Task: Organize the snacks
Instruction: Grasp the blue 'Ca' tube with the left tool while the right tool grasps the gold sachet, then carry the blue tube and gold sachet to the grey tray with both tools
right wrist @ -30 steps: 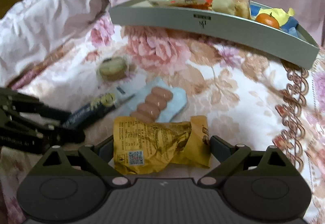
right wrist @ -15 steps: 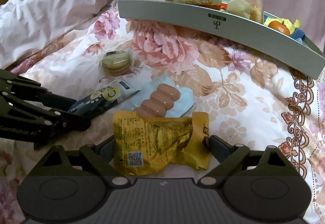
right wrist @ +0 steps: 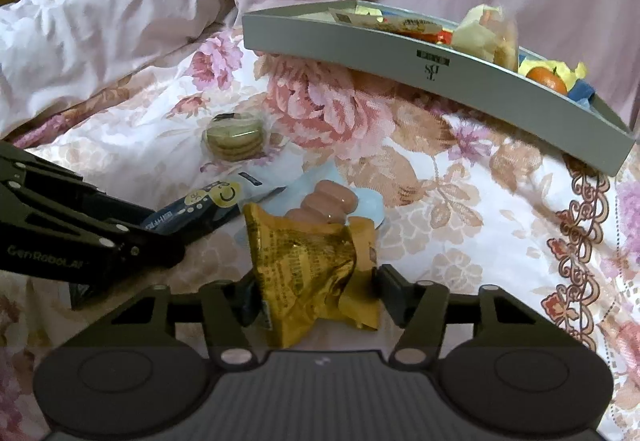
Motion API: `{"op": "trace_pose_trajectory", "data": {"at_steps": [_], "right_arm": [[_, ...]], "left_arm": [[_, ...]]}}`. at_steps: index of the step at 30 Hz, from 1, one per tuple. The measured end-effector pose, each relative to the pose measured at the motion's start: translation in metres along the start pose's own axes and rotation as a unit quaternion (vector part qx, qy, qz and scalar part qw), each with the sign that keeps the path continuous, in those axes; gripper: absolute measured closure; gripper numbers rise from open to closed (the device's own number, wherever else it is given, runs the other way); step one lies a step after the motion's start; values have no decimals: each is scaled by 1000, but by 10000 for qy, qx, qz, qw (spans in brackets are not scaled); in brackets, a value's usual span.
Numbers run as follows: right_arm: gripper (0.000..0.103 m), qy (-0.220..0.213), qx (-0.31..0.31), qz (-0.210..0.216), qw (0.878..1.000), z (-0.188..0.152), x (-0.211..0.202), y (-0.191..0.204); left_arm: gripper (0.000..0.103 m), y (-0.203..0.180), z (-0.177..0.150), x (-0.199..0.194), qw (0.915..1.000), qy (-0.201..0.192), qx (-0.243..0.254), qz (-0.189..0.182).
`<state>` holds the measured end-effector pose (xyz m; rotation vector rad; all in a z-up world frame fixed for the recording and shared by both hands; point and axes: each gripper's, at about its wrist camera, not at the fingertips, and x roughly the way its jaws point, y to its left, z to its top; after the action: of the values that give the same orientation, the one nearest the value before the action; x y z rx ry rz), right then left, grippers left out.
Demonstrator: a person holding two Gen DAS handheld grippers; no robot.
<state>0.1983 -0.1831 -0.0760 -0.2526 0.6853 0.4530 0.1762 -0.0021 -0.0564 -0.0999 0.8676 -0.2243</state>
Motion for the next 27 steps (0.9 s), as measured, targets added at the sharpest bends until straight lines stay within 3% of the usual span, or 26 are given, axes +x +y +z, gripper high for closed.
{"op": "trace_pose_trajectory", "data": {"at_steps": [2,4,6,12,17,27], "right_arm": [[49,-101,-150,-100,9998,-2,-5,5],[74,-220,-284,-200,9992,-3,-12,9],[77,-360,-258,-323,9985,-4,-22,9],[79,-574,4,-405,9975,-9,-47,1],[79,-928,388,-431,9940,-14,-74,-2],[80,-1589,867,-552,9819,-28,-123,-8]], "left_arm": [[67,-4,2,0,9999,64,-81,69],[68,-8,3,0,9998,118,-156,46],[68,-15,2,0,9997,155,-161,46],[70,-26,-6,-6,9993,147,-260,202],[72,-27,-12,-15,9972,156,-732,15],[74,-42,-34,-35,9941,-28,-1038,-320]]}}
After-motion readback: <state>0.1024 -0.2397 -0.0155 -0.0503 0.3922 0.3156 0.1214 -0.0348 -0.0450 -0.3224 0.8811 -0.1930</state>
